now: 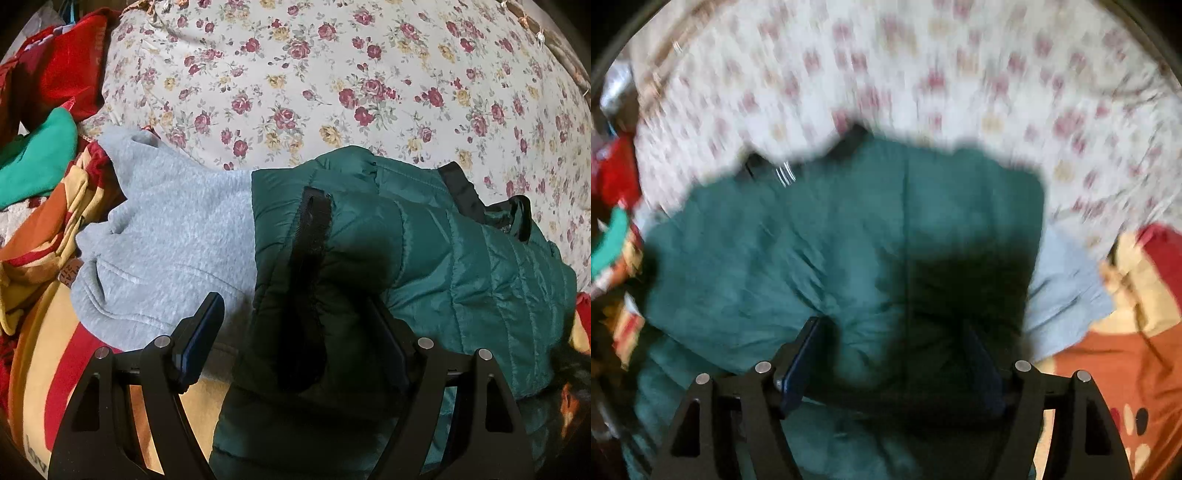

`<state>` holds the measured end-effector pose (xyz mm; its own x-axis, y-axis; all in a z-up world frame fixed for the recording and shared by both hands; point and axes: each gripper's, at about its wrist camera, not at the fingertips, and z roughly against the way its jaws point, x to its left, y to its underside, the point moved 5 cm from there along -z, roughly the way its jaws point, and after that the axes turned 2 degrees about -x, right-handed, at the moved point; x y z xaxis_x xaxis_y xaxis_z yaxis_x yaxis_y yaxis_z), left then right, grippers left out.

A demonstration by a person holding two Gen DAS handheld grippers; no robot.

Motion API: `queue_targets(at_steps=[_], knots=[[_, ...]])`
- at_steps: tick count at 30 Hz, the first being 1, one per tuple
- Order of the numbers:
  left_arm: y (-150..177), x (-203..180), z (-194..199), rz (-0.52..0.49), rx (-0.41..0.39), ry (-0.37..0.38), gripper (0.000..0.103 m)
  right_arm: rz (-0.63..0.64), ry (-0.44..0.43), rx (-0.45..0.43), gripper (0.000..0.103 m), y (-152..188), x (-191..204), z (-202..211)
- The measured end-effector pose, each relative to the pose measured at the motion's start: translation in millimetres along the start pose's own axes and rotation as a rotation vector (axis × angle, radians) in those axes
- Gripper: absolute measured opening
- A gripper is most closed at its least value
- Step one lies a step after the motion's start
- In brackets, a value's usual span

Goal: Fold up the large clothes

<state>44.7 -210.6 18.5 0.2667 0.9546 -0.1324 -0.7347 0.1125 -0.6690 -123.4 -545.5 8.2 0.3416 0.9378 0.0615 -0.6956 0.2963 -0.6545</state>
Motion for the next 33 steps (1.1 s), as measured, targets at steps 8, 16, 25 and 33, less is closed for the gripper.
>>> queue_targets(at_steps=[8, 16, 25, 33], knots=[[-8, 9, 27, 0.007, -0.043, -0.006, 0.078, 0.053, -0.029, -0.071, 0.074, -10, 38, 40], [2, 21, 39, 0.016, -0.015, -0.022, 0.078, 0.148, -0.155, -0.031, 0.074, 2, 111, 31], [3, 58, 56, 0.1, -0.005, -0.035, 0.078, 0.311, -0.182, -0.01, 0.074, -21, 224, -27], [-6, 57, 49, 0.116, 0.003, -0.015, 0.078, 0.213, -0.097, -0.06, 0.074, -66, 237, -77]])
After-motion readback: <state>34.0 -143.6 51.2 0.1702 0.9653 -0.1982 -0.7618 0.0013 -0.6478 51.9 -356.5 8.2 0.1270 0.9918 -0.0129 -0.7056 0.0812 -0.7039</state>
